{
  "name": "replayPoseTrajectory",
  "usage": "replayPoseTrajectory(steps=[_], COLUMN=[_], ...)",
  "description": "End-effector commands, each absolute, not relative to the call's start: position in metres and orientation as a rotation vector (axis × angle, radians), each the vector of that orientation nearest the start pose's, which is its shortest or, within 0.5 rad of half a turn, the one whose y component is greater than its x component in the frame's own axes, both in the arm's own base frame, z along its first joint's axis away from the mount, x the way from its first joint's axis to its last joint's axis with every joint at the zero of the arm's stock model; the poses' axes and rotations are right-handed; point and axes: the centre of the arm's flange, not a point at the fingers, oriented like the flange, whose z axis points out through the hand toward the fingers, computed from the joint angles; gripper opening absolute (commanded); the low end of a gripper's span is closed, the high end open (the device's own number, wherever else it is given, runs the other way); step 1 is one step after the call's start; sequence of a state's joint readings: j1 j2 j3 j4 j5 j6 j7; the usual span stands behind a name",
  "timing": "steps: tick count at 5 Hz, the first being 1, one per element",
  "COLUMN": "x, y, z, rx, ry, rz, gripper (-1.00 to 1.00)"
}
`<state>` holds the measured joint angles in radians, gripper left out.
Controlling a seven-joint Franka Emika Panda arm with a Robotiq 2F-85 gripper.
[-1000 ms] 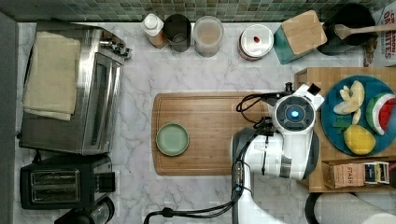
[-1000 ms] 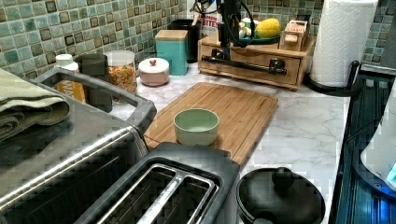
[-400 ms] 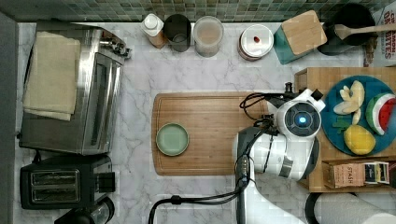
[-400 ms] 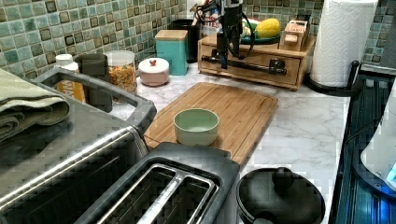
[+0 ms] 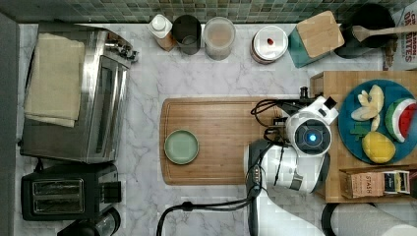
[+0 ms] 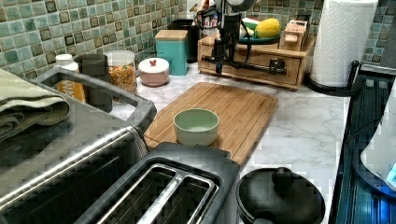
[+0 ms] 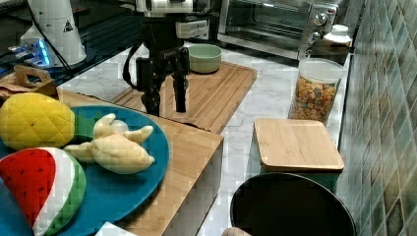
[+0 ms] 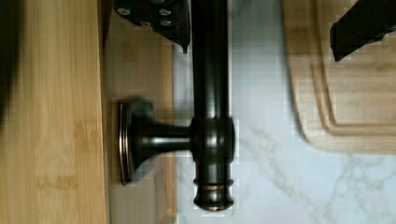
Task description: Open the drawer.
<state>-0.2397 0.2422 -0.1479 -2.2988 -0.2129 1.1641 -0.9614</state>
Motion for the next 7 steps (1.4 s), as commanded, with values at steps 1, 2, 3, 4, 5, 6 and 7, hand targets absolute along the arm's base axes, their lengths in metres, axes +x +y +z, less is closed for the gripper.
replayPoseTrajectory(steps=[1, 2, 3, 4, 5, 6, 7], x=[0.491, 0.497, 0.508, 0.524, 0.523, 0.522, 0.519], y=[-0.205, -0.188, -0.153, -0.100, -0.027, 0.028, 0.074], z=[0.217, 0.226, 0.236, 0.220, 0.208, 0.206, 0.220], rx=[-3.259, -3.255, -3.192, -3.134, -3.124, -3.074, -3.068], ry=[0.046, 0.068, 0.003, -0.155, -0.120, -0.161, -0.138], rz=[0.017, 0.034, 0.091, 0.105, 0.008, 0.076, 0.111], gripper=[1.00, 1.00, 1.00, 1.00, 1.00, 1.00, 1.00])
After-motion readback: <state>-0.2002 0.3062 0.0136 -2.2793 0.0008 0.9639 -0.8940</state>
